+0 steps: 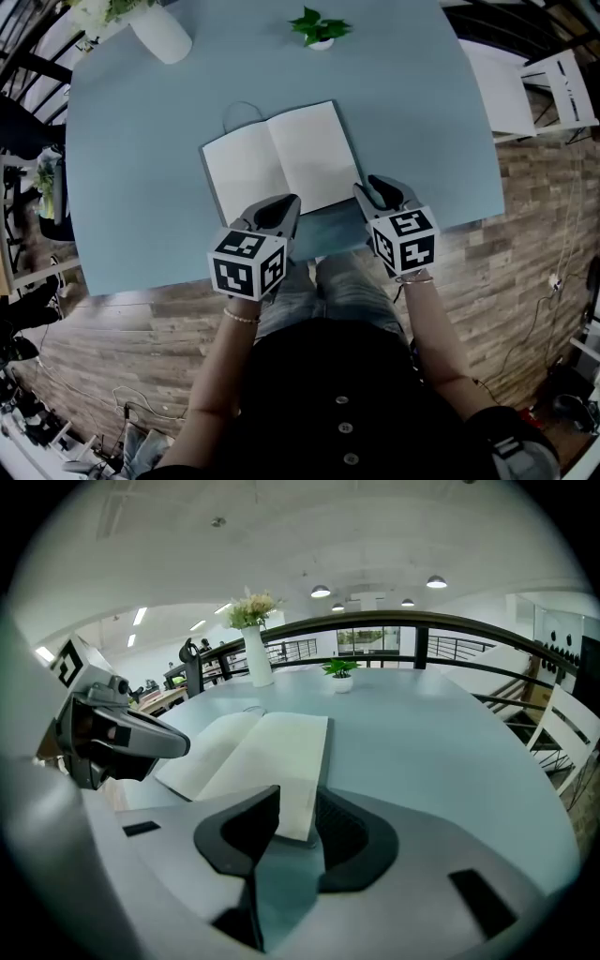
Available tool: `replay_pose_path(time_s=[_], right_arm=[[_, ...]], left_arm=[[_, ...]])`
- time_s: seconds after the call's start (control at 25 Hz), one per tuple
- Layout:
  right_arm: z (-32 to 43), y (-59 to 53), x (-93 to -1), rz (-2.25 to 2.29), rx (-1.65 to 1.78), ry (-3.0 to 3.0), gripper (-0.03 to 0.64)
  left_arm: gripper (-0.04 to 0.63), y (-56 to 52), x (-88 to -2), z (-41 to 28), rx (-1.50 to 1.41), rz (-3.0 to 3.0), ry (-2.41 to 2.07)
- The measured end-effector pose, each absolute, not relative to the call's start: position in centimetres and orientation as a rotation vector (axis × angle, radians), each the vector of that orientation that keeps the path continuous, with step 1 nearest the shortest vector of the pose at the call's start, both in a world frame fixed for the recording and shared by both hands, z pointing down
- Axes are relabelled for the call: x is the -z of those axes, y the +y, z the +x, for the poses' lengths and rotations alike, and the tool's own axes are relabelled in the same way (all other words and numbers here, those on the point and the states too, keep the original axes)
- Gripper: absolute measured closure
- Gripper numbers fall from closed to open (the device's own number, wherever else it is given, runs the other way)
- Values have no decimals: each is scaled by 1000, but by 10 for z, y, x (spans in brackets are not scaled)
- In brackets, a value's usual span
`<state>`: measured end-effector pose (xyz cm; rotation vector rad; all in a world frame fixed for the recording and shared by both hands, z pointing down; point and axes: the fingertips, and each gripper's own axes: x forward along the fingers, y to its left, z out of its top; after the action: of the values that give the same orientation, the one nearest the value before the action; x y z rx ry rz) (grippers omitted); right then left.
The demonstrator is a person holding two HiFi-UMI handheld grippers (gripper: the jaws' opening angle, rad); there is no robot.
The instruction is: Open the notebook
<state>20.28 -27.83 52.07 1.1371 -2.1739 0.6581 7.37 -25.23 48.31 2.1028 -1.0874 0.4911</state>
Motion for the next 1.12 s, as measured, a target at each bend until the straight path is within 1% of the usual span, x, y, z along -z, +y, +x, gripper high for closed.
replay_pose_path(time_s=[0.52,0.88,1.12], right_arm=[[156,-285,-468,1174,-585,-2314,496],[129,-285,-427,1181,-530,-2415,492],[112,-288,-398,1163,-494,-2478,497]], left_arm=[[578,-258,-451,37,-450,2184,-1126],[578,-259,-422,18,-490,2290,-1165],[578,-265,-403,10,-424,2319,-1180]])
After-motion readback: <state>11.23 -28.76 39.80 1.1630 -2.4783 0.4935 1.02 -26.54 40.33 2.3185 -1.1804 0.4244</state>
